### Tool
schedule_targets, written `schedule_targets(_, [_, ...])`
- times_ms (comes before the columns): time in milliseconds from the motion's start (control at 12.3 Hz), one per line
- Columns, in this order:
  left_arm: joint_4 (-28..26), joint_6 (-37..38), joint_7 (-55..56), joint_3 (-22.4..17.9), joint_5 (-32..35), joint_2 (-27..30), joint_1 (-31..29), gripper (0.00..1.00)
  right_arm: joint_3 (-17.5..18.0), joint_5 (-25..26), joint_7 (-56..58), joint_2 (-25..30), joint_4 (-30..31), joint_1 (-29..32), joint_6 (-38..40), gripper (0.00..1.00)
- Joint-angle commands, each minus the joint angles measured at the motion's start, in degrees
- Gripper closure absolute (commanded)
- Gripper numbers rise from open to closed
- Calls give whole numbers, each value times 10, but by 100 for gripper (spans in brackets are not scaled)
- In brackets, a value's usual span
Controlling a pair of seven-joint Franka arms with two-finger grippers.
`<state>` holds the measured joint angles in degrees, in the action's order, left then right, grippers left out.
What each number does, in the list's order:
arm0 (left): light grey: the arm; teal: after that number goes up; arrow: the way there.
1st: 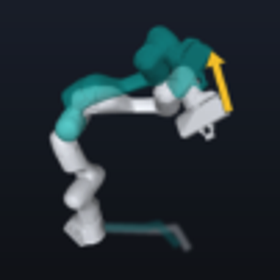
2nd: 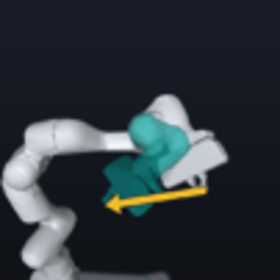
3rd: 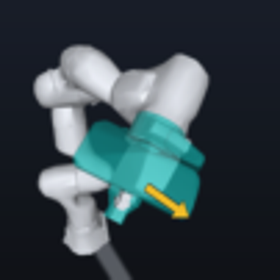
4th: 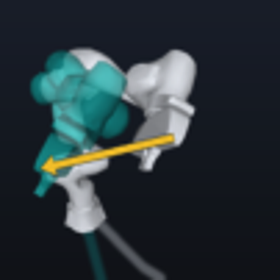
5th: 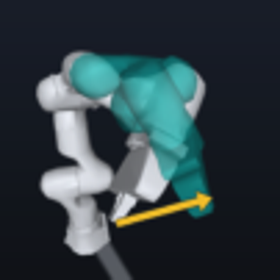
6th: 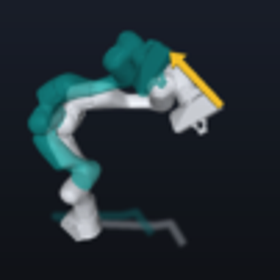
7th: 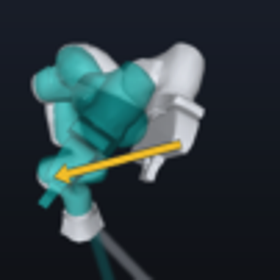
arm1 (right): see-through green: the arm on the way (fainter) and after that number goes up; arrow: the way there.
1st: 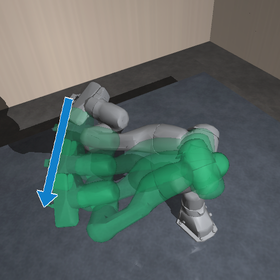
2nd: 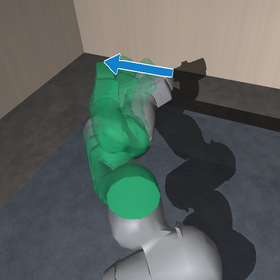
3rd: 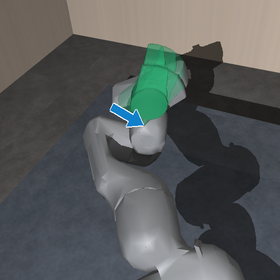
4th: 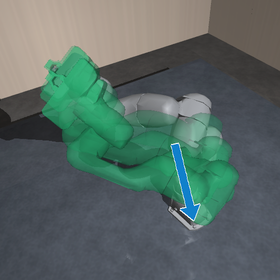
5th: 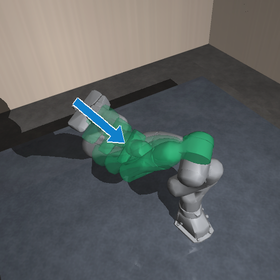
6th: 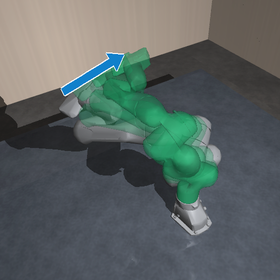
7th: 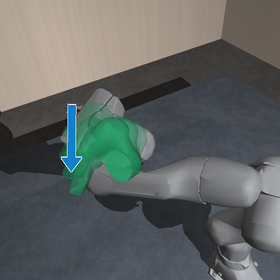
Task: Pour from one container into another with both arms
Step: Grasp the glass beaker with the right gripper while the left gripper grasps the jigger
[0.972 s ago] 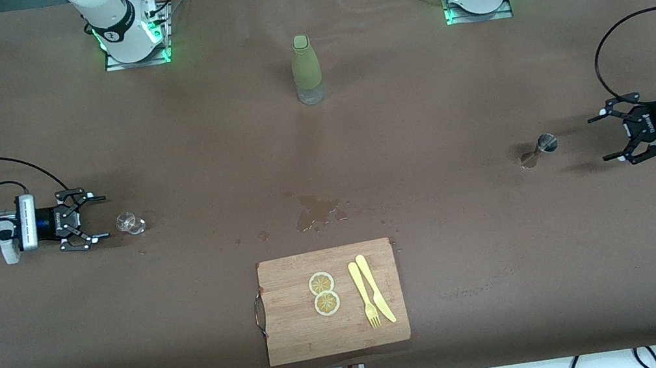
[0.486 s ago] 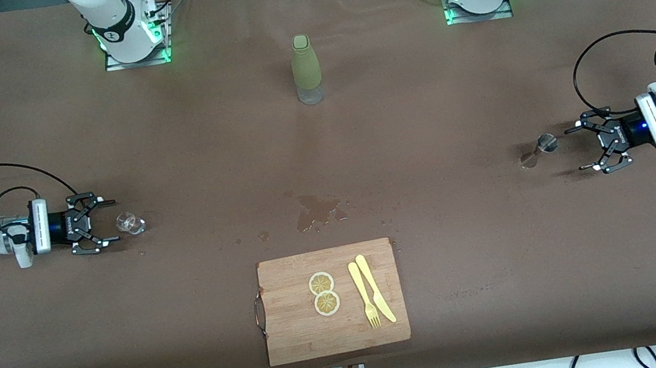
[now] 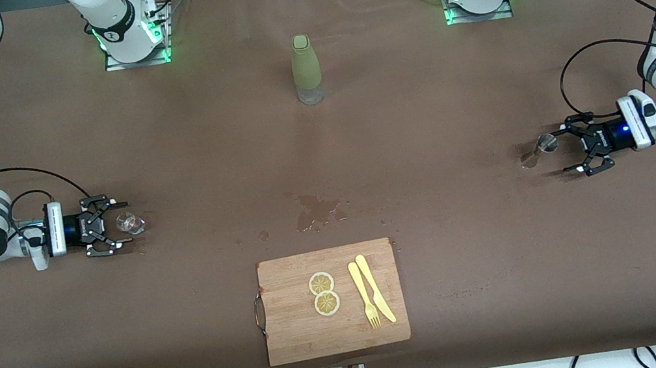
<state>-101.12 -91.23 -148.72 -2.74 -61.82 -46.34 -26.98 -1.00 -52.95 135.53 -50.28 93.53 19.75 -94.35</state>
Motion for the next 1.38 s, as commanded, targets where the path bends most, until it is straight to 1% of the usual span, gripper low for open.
schedule_targets(0, [15, 12, -38, -6, -22, -23, 15, 0, 2, -10, 5, -12, -12, 0, -5, 0])
schedule_targets(243, [15, 36, -38, -5, -38, -38, 23, 0, 3, -10, 5, -16, -12, -2, -8, 1])
schedule_targets(486, [15, 41, -38, -3, -64, -43, 33, 0, 2, -11, 5, -16, -12, -6, -15, 2])
schedule_targets(648, [15, 41, -37, -3, -66, -46, 38, 0, 2, -10, 5, -16, -12, -7, -15, 9])
schedule_targets(891, [15, 41, -38, -3, -67, -53, 40, 2, 3, -10, 4, -15, -12, -8, -18, 23])
schedule_targets(972, [15, 41, -38, -3, -67, -56, 40, 7, 2, -10, 1, -15, -13, -8, -17, 31])
schedule_targets(1053, [15, 41, -38, -3, -68, -57, 40, 11, 2, -9, 0, -14, -16, -9, -17, 37])
schedule_targets(1134, [15, 42, -39, -3, -72, -60, 43, 18, 2, -8, -4, -15, -20, -12, -17, 40])
schedule_targets(1215, [15, 45, -39, -3, -72, -60, 43, 27, 2, -8, -7, -14, -23, -14, -18, 42])
schedule_targets(1296, [16, 47, -39, -3, -72, -60, 43, 36, 2, -6, -7, -14, -31, -19, -16, 48])
